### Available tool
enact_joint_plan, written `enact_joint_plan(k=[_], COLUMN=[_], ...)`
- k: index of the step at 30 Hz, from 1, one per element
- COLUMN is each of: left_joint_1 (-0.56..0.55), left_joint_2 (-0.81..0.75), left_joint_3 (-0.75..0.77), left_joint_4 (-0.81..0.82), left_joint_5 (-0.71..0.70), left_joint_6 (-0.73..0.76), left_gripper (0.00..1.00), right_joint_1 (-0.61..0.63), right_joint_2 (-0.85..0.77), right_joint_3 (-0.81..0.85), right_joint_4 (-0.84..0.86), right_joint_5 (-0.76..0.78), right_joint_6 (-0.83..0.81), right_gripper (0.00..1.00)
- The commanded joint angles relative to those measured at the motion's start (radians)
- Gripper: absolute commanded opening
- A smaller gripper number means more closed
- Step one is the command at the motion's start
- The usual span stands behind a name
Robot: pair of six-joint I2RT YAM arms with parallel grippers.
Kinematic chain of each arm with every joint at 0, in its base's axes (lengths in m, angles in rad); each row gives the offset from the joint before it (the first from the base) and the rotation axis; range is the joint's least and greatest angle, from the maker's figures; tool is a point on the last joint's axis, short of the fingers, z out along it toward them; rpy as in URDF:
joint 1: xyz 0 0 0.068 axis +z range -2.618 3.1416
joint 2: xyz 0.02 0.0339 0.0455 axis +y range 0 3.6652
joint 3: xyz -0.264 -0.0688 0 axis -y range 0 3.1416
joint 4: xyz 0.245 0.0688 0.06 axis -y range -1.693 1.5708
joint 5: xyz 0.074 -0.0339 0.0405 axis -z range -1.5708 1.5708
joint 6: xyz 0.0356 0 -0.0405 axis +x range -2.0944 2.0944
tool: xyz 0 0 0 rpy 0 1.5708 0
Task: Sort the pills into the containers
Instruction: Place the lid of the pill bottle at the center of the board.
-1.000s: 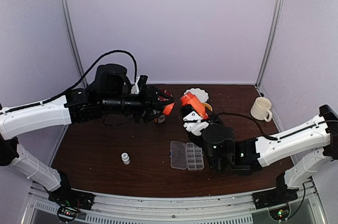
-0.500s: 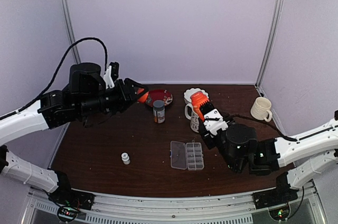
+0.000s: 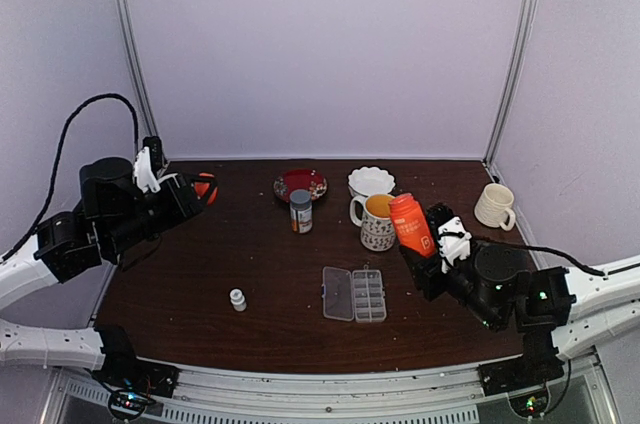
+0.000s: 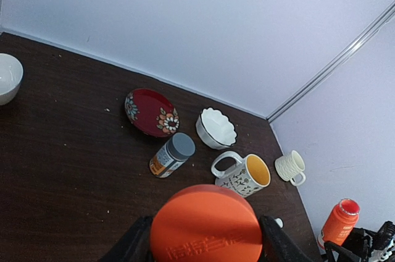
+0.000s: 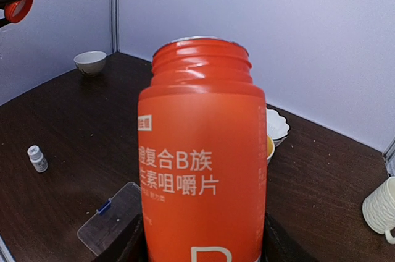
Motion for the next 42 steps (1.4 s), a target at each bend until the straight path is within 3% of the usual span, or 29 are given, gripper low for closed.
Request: enact_joint_plan(k=[1, 9, 20, 29, 42], left_joint_1=[0.011, 0.011, 0.011, 0.01, -0.005], left_joint_2=[-0.028, 0.067, 0.369, 0.541, 0.821], left_joint_3=[0.0, 0.043, 0.105, 0.145, 0.197], left_joint_4=[-0.004, -0.018, 0.029, -0.011, -0.034], left_joint_5=[-0.042, 0.078, 0.434, 0.407, 0.325], left_joint_6=[0.078, 0.183, 0.275, 0.328, 0.367], left_gripper=[0.0, 0.0, 0.0, 0.0, 0.0], right_joint_1=[-0.013, -0.05, -0.205, -0.269, -0.27], right_joint_2=[-0.084, -0.11, -0.055, 0.041, 0.086], right_joint_3=[-0.033, -0.049, -0.068, -0.046, -0.052], right_joint_4=[-0.172, -0.338, -0.353, -0.396, -0.349], right_joint_5=[-0.133, -0.3, -0.647, -0.79, -0.793], right_joint_6=[0.138, 0.29, 0.379, 0.358, 0.347], right_gripper=[0.0, 0.0, 0.0, 0.0, 0.0])
